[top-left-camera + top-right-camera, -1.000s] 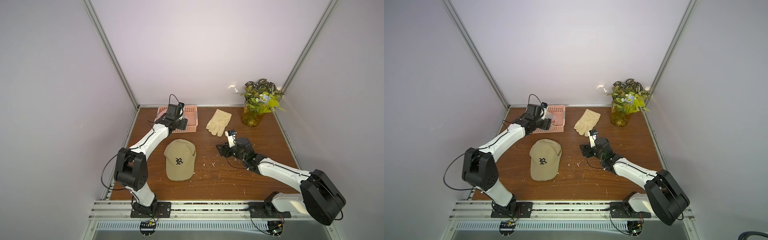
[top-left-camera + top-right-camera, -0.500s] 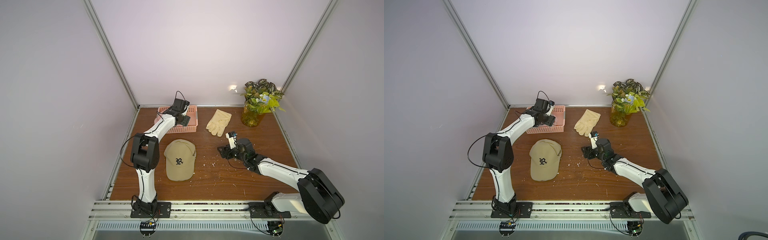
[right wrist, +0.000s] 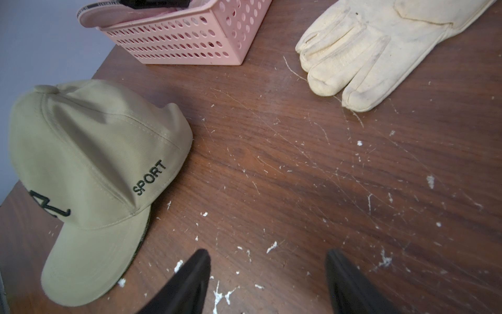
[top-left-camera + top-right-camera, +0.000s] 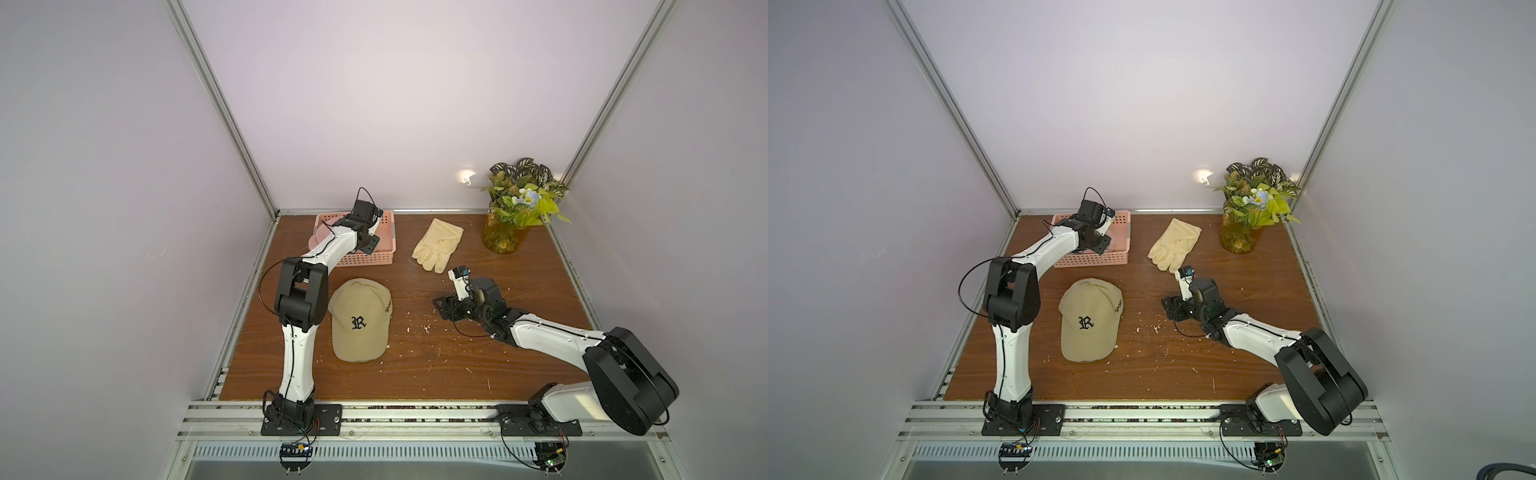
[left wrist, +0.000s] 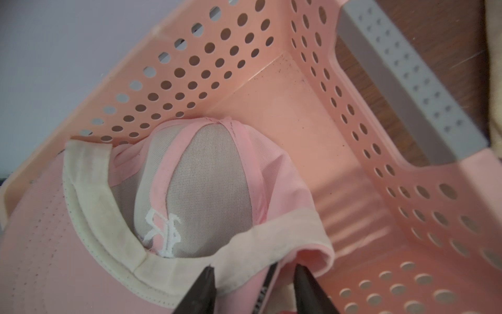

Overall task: Turn the baseball cap inside out
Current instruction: Pick up the baseball cap from the basket.

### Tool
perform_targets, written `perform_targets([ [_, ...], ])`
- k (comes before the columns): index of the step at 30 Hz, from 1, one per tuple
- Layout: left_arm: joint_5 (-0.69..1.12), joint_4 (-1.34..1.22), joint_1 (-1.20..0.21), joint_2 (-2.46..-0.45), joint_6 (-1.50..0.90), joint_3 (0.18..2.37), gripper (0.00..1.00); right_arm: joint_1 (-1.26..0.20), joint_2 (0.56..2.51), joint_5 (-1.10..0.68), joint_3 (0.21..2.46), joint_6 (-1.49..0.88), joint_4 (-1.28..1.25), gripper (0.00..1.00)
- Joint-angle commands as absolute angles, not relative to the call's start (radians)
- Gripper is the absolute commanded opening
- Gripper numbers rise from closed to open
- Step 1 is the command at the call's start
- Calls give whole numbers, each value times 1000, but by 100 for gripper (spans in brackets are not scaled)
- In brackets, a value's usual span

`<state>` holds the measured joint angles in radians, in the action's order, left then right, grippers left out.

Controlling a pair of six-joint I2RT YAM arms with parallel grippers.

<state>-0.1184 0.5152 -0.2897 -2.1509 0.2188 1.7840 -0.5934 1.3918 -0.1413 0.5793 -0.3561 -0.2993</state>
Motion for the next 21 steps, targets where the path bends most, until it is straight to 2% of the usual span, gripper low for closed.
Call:
perform_targets([
  [1, -126, 537, -275, -2169, 231, 1819, 36, -591, 1392, -169, 604, -362, -334, 73],
  [9, -158, 536, -276, -2143, 258, 1837, 0, -591, 1404, -179, 604, -373, -338, 72],
  [21, -373, 458, -307, -1961, 222, 1876, 0, -590, 1366, -172, 597, -386, -348, 72],
])
